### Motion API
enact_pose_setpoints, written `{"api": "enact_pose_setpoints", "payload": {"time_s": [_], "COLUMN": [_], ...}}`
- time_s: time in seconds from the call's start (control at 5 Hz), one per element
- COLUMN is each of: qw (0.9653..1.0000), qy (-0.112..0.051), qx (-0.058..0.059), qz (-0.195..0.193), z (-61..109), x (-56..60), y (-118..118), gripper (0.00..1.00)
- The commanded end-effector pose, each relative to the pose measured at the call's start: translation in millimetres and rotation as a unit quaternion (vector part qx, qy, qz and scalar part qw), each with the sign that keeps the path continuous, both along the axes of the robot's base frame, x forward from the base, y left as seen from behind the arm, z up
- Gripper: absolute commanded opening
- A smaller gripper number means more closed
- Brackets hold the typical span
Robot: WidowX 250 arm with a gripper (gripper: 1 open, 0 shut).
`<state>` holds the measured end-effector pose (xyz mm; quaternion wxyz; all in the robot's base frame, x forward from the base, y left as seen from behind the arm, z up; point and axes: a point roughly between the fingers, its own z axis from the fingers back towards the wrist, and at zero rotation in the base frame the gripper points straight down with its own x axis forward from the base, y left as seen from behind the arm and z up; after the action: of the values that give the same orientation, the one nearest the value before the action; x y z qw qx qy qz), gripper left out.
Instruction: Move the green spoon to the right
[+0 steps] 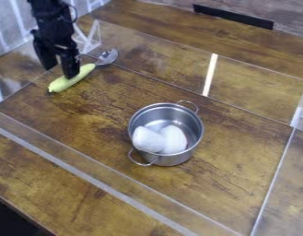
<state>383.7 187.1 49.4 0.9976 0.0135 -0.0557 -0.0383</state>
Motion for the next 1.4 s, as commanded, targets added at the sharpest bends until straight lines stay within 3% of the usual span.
{"api": "enact_pose_setpoints", "payload": {"time_s": [0.0, 0.2, 0.4, 0.6, 1.0, 1.2], "qw": [0.9984, 0.9977, 0.9968, 0.9961, 0.9973, 0.9978], "qy": [-0.032, -0.033, -0.031, -0.026, -0.021, -0.025], "qx": [0.010, 0.005, 0.003, 0.002, 0.018, 0.020], "qz": [-0.046, -0.059, -0.074, -0.084, -0.068, -0.059], "z": [20.6, 19.7, 17.9, 21.6, 57.9, 72.9], "x": [22.6, 24.8, 38.1, 50.6, 41.4, 36.8], "y": [-18, -23, -24, -29, -51, -61], "gripper": [1.00, 1.00, 0.00, 0.00, 0.00, 0.00]}}
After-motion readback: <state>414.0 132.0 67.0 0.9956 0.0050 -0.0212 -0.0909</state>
